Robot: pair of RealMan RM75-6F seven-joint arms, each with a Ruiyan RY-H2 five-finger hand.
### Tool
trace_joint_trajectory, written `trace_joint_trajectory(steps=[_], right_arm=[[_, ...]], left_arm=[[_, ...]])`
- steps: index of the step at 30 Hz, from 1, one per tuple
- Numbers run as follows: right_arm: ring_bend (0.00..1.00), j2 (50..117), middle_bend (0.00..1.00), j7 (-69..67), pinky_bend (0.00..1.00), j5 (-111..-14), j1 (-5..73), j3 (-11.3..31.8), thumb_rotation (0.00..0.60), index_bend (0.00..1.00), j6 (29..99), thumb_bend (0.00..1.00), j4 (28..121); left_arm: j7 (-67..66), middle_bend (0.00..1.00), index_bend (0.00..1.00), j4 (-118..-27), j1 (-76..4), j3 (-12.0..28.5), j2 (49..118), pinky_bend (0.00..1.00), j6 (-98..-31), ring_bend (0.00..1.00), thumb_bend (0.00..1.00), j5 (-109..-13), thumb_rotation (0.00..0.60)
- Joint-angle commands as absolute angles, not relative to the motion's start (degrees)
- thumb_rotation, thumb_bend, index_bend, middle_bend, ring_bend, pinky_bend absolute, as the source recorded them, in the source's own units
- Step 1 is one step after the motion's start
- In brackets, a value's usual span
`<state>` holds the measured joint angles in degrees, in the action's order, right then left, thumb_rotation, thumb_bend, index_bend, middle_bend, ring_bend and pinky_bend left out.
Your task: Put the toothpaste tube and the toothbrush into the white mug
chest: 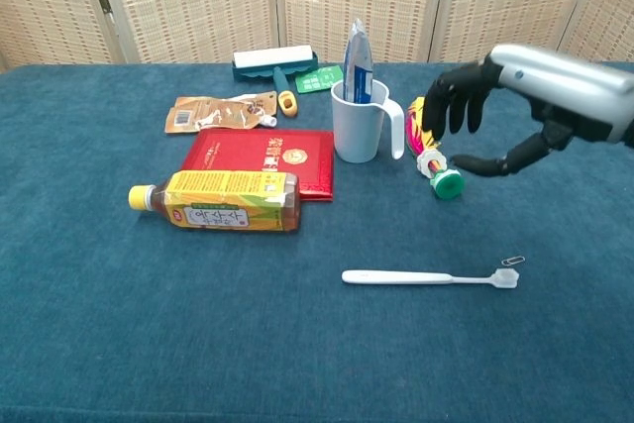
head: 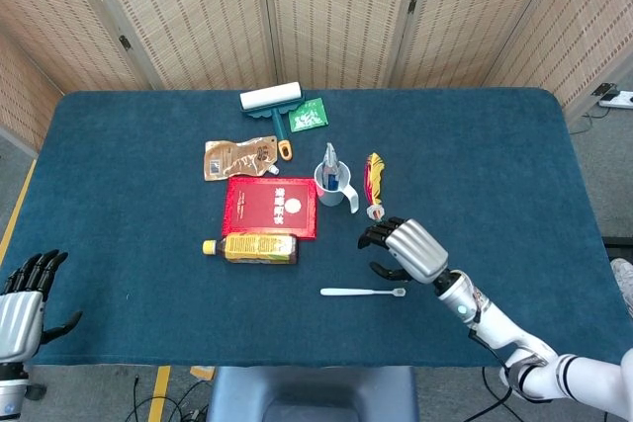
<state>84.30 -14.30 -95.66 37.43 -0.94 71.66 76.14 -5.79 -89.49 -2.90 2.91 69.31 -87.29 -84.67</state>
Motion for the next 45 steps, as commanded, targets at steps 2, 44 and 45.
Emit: trace_joint_trajectory(steps=[2, 44, 45], right_arm=[[0.37, 88.04, 0.4, -6.92, 0.46, -93.95, 37.95, -2.06, 0.6, 0.44, 65.56, 0.21, 75.03], [0.24, 100.81, 0.31, 8.96, 0.31, -92.76, 40.92, -1.25, 0.6, 0.45, 55.91, 0.27, 67.62], [0.24, 100.89, 0.31, 8.8, 0.31, -92.86, 40.96, -1.29, 0.6, 0.46, 55.97, 0.27, 67.61]], left_arm=[[-5.69, 0.15, 0.15, -89.71, -2.7, 2.8, 69.19, 0.2, -87.65, 0.12, 0.24, -84.85, 0.6], [-2.77, 0.15, 0.15, -87.4, -0.59, 2.19, 68.95, 0.2, -88.99, 0.12, 0.24, -84.42, 0.6], [-2.71, 0.15, 0.15, -87.35, -0.55, 2.19, 68.98, 0.2, -88.99, 0.12, 0.24, -84.37, 0.6]])
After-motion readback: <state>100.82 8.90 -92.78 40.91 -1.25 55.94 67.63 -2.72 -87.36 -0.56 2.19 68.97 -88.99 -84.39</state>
